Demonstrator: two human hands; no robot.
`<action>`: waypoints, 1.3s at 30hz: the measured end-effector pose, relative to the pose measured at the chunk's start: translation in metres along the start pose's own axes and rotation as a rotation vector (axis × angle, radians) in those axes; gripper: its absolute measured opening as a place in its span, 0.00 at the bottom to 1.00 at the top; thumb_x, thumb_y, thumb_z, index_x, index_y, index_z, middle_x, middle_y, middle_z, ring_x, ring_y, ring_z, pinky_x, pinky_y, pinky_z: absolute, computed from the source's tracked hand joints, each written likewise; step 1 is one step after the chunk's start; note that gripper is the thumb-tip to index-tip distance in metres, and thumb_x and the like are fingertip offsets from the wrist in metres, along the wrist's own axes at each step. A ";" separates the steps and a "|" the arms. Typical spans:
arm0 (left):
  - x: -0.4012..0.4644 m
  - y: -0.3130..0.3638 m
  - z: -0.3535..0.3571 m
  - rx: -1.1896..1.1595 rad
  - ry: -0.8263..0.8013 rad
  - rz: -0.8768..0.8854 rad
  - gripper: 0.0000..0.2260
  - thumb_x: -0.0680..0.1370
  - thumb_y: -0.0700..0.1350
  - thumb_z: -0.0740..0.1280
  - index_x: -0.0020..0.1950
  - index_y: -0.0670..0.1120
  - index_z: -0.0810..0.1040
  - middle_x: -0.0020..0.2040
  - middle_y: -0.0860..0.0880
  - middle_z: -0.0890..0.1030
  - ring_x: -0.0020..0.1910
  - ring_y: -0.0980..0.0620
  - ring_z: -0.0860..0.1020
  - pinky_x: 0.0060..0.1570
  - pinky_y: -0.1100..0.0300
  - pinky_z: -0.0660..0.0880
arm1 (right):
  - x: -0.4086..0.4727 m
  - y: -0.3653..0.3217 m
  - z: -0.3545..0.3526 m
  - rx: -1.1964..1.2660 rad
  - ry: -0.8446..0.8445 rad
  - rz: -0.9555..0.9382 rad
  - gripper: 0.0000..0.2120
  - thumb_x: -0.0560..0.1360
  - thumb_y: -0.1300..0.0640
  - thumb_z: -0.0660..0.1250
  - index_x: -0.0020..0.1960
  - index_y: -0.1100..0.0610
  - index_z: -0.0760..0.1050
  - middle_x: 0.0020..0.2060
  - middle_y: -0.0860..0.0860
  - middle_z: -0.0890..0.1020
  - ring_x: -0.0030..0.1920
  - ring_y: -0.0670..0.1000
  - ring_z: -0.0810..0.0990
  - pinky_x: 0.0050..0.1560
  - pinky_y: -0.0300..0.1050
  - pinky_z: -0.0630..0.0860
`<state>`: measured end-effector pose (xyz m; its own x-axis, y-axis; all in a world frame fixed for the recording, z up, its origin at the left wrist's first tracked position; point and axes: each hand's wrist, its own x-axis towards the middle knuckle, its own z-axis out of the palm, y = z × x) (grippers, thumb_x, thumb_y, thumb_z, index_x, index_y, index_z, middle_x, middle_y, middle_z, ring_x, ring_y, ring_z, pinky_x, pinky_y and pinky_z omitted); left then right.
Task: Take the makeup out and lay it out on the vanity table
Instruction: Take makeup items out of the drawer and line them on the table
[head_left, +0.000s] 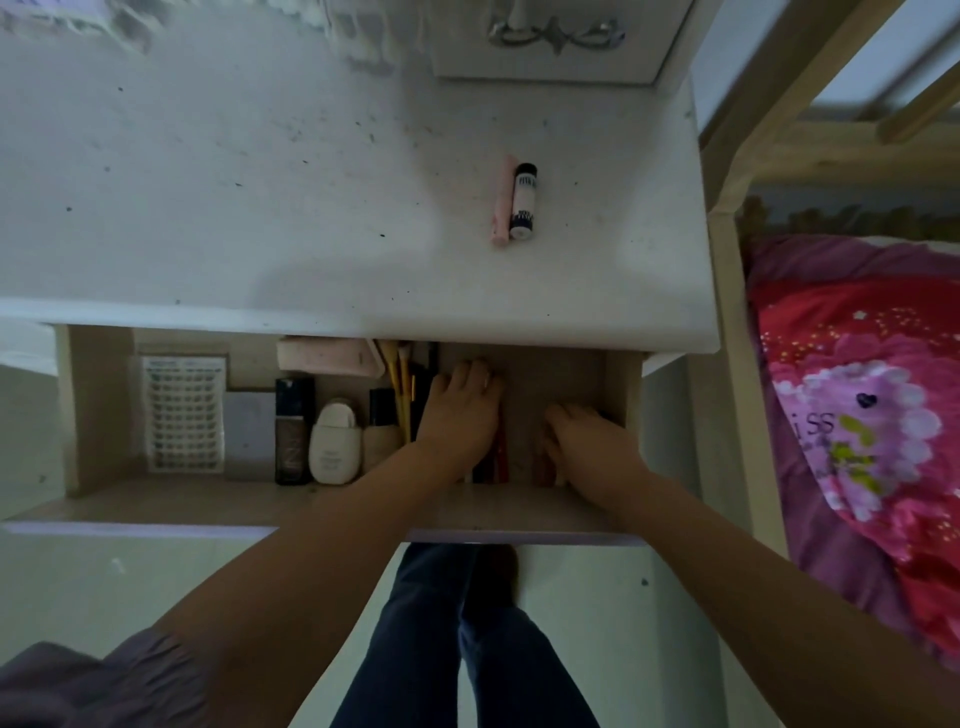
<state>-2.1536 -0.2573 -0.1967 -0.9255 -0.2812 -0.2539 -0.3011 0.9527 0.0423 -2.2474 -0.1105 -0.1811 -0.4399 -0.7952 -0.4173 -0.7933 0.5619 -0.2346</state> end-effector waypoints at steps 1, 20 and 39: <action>0.002 -0.001 -0.003 -0.018 0.008 -0.008 0.16 0.68 0.42 0.58 0.50 0.41 0.81 0.49 0.40 0.80 0.46 0.40 0.80 0.38 0.52 0.76 | 0.000 0.000 -0.002 0.020 -0.003 0.001 0.12 0.81 0.54 0.56 0.62 0.57 0.69 0.57 0.55 0.76 0.56 0.55 0.75 0.43 0.43 0.67; 0.013 0.009 -0.032 -0.818 -0.089 -0.067 0.07 0.77 0.39 0.64 0.54 0.39 0.74 0.48 0.42 0.80 0.49 0.44 0.78 0.48 0.55 0.75 | -0.005 0.003 -0.023 0.349 -0.060 -0.024 0.08 0.78 0.55 0.62 0.55 0.56 0.74 0.50 0.53 0.77 0.47 0.53 0.77 0.47 0.45 0.72; 0.132 -0.087 -0.186 -1.094 0.144 -0.394 0.04 0.76 0.37 0.65 0.50 0.42 0.73 0.36 0.48 0.77 0.27 0.59 0.77 0.25 0.71 0.72 | 0.135 0.030 -0.205 0.584 0.248 0.018 0.11 0.79 0.58 0.60 0.55 0.60 0.78 0.47 0.51 0.78 0.45 0.50 0.76 0.40 0.41 0.73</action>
<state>-2.2925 -0.3993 -0.0539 -0.7205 -0.6118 -0.3265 -0.5452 0.2089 0.8118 -2.4169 -0.2478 -0.0650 -0.5909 -0.7744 -0.2262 -0.4555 0.5516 -0.6987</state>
